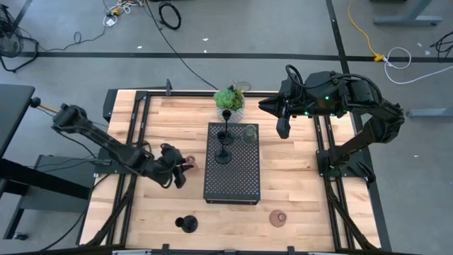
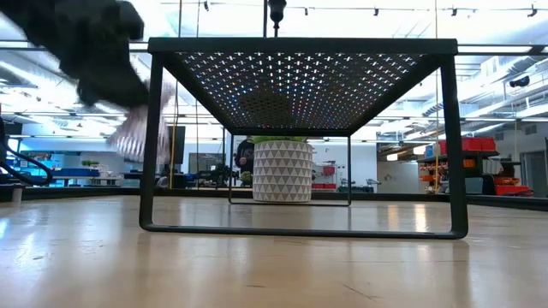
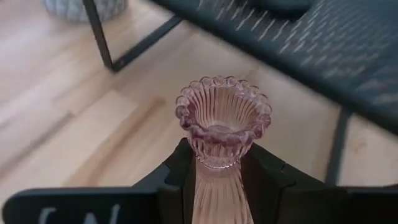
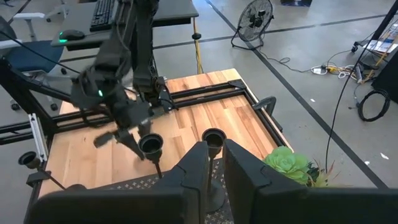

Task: Pick & Place candle stick holders
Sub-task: Align the pink candle holder on the top with the green candle holder on the shelf

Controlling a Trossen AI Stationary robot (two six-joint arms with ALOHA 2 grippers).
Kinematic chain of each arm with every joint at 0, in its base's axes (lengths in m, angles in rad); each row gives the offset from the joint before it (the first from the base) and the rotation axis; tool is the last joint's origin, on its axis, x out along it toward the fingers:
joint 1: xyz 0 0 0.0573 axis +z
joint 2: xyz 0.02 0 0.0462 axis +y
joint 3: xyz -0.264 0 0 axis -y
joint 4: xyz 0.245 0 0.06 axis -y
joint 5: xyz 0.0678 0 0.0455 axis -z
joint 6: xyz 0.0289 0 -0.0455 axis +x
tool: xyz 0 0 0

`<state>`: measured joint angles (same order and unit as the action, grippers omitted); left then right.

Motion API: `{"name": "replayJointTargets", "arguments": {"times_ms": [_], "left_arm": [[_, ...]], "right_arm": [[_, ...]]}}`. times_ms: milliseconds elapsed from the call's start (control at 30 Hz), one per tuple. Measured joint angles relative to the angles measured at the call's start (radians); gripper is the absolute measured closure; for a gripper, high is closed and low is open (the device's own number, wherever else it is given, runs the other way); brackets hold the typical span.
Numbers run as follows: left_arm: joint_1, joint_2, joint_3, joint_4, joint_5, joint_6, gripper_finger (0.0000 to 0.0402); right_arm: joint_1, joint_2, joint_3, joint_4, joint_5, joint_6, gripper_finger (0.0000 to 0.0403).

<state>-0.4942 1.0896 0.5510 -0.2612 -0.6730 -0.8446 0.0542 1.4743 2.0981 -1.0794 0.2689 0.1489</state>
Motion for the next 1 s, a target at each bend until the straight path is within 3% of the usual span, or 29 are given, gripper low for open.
{"name": "replayJointTargets", "arguments": {"times_ms": [267,433,567,833,1000], "left_arm": [[0.000,-0.089,0.385,-0.387,0.010,0.179,0.0299],[0.000,-0.088,0.645,-0.437,0.029,0.296,0.0299],[0.000,-0.069,0.815,-0.430,-0.016,0.352,0.0299],[0.032,0.108,1.098,-0.437,0.047,0.491,0.0299],[0.070,0.242,1.252,-0.441,0.105,0.582,0.0299]], "right_arm": [[0.000,0.022,0.000,0.044,-0.180,0.000,0.0355],[0.001,0.043,0.000,0.150,-0.324,-0.010,0.0355],[0.016,0.064,0.000,0.274,-0.436,-0.036,0.0355],[0.062,0.127,0.000,0.407,-0.435,-0.083,0.0350],[0.068,0.164,0.000,0.442,-0.435,-0.086,0.0315]]}}
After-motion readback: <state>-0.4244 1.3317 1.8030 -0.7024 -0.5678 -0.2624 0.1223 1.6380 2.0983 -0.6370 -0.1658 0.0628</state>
